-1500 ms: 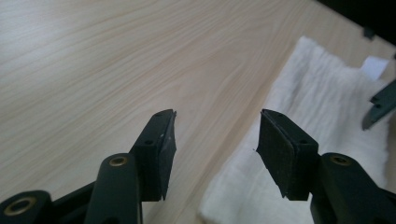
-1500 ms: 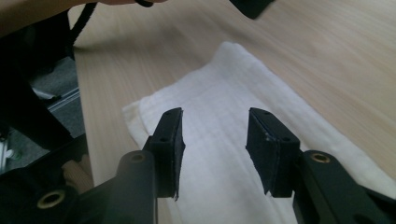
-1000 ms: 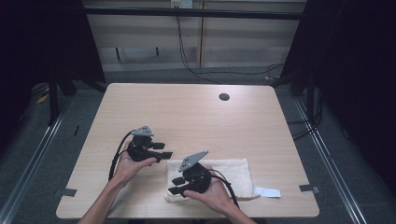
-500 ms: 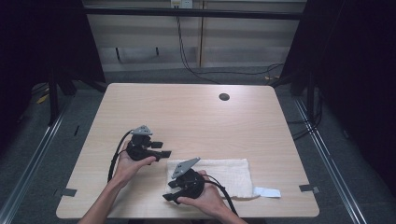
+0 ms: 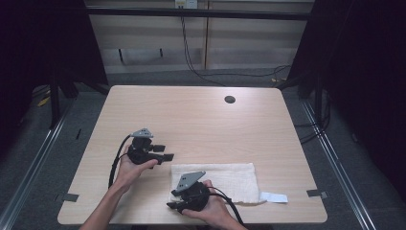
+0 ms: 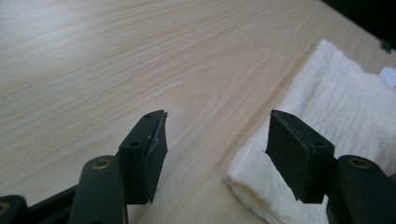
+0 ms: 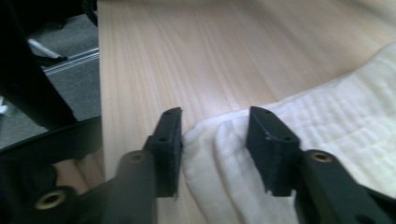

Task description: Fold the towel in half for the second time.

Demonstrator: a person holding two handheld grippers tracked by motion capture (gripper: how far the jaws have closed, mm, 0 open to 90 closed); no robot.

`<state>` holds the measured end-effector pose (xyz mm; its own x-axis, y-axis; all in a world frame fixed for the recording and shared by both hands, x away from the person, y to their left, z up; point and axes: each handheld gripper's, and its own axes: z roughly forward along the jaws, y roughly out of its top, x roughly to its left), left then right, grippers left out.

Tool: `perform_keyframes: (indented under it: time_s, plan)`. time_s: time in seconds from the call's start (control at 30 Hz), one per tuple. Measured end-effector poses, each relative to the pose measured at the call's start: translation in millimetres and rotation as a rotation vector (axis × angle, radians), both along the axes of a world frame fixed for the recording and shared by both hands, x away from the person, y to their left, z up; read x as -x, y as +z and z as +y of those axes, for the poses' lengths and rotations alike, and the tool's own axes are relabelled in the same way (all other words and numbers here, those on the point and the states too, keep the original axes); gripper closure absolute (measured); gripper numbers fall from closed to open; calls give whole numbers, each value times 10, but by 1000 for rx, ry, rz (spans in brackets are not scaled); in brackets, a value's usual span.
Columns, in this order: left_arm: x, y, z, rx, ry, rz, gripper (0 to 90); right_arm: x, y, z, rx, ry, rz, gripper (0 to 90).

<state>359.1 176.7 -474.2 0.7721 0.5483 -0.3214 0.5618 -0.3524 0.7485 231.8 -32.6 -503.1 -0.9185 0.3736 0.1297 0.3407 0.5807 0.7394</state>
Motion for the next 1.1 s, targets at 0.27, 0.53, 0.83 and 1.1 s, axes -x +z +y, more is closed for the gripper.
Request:
perform_keyframes:
  time_s: [0.27, 0.53, 0.83, 1.1]
  plan:
    - [21, -5, -13, -40, -8, -5, 374, -29, -4, -23, 13, -16, -25, 785]
    - [43, -68, -33, -82, -74, 29, 438, -82, -3, -43, 2, -42, 22, 844]
    - [88, -157, -147, -130, -155, 46, 552, -80, -6, -44, -2, -54, 29, 849]
    - [94, -183, -219, -151, -176, 49, 590, -92, -5, -44, -7, -53, 39, 849]
